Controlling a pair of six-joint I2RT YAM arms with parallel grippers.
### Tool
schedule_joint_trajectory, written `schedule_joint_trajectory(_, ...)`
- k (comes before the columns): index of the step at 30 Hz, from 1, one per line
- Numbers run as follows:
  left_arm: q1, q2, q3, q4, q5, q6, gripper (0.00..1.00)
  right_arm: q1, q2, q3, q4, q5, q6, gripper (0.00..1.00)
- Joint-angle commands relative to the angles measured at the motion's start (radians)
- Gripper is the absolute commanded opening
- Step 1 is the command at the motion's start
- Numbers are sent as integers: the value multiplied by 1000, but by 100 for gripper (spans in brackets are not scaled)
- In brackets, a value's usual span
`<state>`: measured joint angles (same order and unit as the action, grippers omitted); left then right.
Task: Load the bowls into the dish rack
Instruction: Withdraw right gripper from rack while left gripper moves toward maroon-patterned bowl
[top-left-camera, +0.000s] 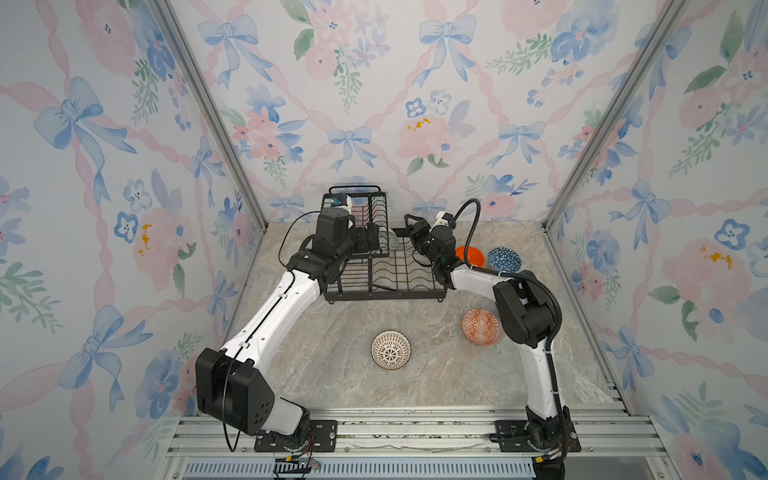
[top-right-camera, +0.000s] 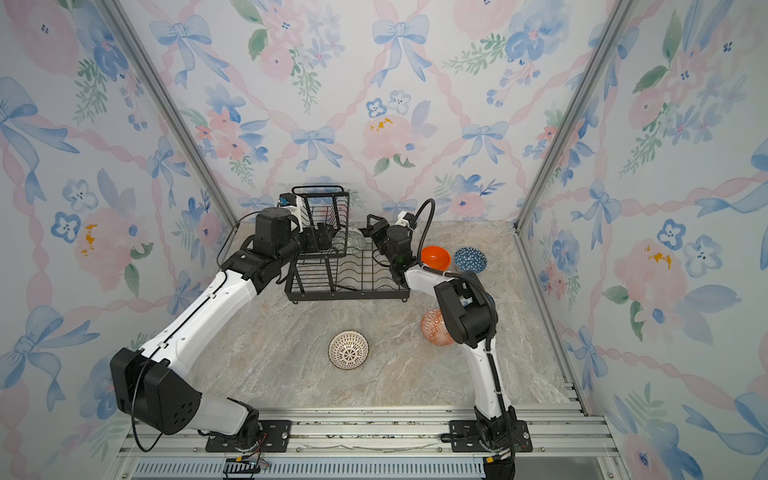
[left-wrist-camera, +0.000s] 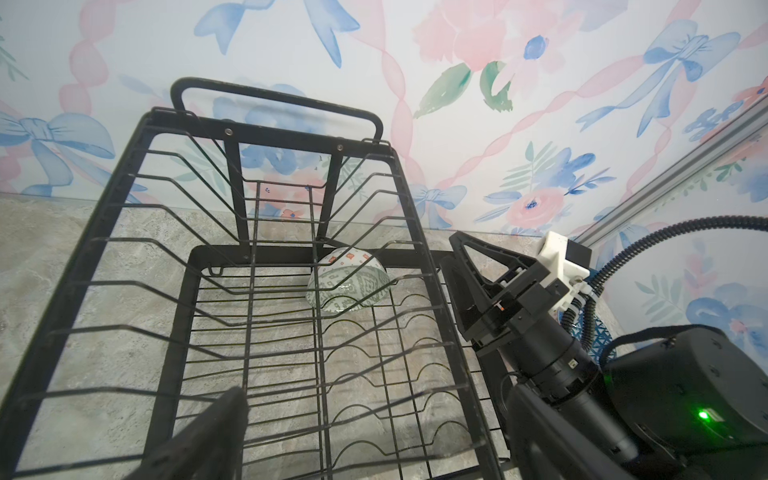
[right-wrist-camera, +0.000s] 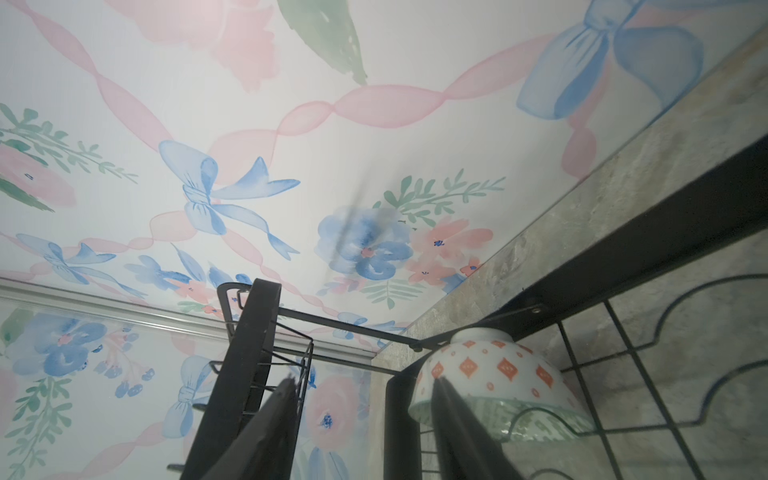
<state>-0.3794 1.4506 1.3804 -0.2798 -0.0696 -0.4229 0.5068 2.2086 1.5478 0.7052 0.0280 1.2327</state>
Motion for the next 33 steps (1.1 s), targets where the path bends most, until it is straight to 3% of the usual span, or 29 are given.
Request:
schedule_joint_trajectory(1, -23, 3, 43, -33, -3, 21, 98, -19, -65, -29, -94, -86, -63, 59)
schedule_joint_trajectory(6, -62, -17, 52, -60, -31, 26, 98, -31, -147, -59, -220, -122, -184, 76)
schedule_joint_trajectory(9, -83, -40, 29, -59, -32, 23, 98, -28, -210, -67, -335, -111, -298, 99)
schedule_joint_trajectory(17, -100, -125, -75, -58, 15, -45, 98, 13, -383, -100, -657, -2, -507, 97)
schedule_joint_trajectory(20, -108, -176, -126, -59, 17, -64, 98, 48, -460, -130, -756, 75, -569, 97)
schedule_joint_trajectory(24, -113, -223, -184, -83, 31, -115, 98, 125, -526, -125, -973, 259, -701, 97)
schedule_joint_trajectory(33, -161, -298, -302, -108, 58, -188, 98, 148, -741, -222, -1308, 404, -556, 97)
